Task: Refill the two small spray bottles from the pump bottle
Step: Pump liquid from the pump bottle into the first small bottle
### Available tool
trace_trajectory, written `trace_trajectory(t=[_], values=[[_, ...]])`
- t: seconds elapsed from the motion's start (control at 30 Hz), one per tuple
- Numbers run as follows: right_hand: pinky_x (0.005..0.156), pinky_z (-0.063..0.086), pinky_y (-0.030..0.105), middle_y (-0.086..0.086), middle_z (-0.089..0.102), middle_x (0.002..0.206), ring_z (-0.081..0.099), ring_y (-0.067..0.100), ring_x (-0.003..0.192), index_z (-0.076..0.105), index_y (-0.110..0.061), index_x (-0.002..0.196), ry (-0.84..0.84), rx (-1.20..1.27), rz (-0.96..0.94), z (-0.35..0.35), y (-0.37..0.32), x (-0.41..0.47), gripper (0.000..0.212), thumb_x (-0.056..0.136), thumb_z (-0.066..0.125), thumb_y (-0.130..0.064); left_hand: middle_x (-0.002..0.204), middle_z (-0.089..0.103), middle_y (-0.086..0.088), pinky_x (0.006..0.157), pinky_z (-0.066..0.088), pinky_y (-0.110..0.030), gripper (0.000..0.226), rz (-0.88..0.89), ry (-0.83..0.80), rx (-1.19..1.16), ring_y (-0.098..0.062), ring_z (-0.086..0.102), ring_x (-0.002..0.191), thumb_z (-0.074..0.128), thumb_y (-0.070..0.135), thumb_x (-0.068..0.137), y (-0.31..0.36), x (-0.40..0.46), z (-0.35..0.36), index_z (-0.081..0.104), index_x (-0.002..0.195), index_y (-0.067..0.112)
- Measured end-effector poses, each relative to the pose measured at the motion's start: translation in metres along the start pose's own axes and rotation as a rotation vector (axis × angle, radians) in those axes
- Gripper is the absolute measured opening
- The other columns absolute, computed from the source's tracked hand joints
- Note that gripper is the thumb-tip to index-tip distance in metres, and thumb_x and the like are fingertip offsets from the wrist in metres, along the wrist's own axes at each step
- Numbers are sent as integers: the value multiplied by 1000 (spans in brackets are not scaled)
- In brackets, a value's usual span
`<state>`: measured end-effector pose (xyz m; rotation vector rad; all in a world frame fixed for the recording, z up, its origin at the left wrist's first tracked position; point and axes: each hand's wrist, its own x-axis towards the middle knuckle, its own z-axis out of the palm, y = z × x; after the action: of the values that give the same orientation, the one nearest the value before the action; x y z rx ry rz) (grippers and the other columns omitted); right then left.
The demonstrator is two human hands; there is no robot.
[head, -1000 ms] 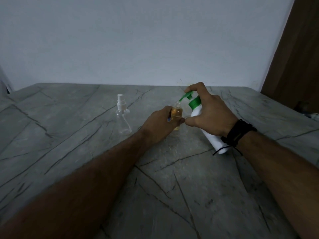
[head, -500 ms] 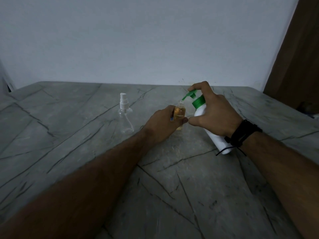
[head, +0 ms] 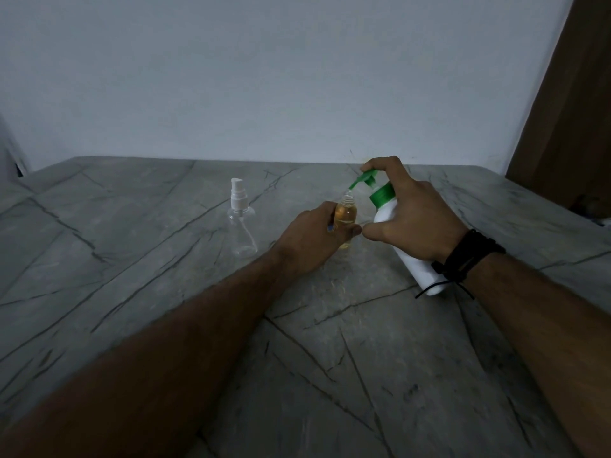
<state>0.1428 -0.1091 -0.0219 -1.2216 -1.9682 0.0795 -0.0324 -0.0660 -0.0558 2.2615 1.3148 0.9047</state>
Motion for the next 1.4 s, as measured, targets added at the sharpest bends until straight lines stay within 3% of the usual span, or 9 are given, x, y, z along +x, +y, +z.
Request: trace_trajectory(t=[0.3,0.63,1.23,1.4], values=[[54,37,8,-15,57,74,58,2,62,42,-32,130,2,-20,19,-1,0,0,77,64,81,-24,123,62,-2,84,42,-25,49,2,1,-7,-14,57,107,59,45,91,-1,0,0,53,131,17],[56,37,7,-16,59,80,59,1,66,42,-33,131,-12,-15,27,0,-1,0,78,63,81,-24,123,62,-1,89,45,-27,50,4,-1,-12,-15,57,109,60,44,90,-2,1,0,53,130,16],[53,36,5,-19,54,71,56,-8,62,44,-32,129,-8,-2,21,1,0,-1,76,64,82,-21,121,63,-2,88,47,-30,47,2,2,-12,-14,58,105,60,43,91,1,-1,-1,54,129,16],[58,39,12,-17,57,77,58,2,65,42,-34,132,2,-9,16,0,0,-2,80,64,82,-24,120,63,-2,90,48,-33,47,-3,1,-1,-16,59,106,60,44,91,2,-2,-1,54,128,15]])
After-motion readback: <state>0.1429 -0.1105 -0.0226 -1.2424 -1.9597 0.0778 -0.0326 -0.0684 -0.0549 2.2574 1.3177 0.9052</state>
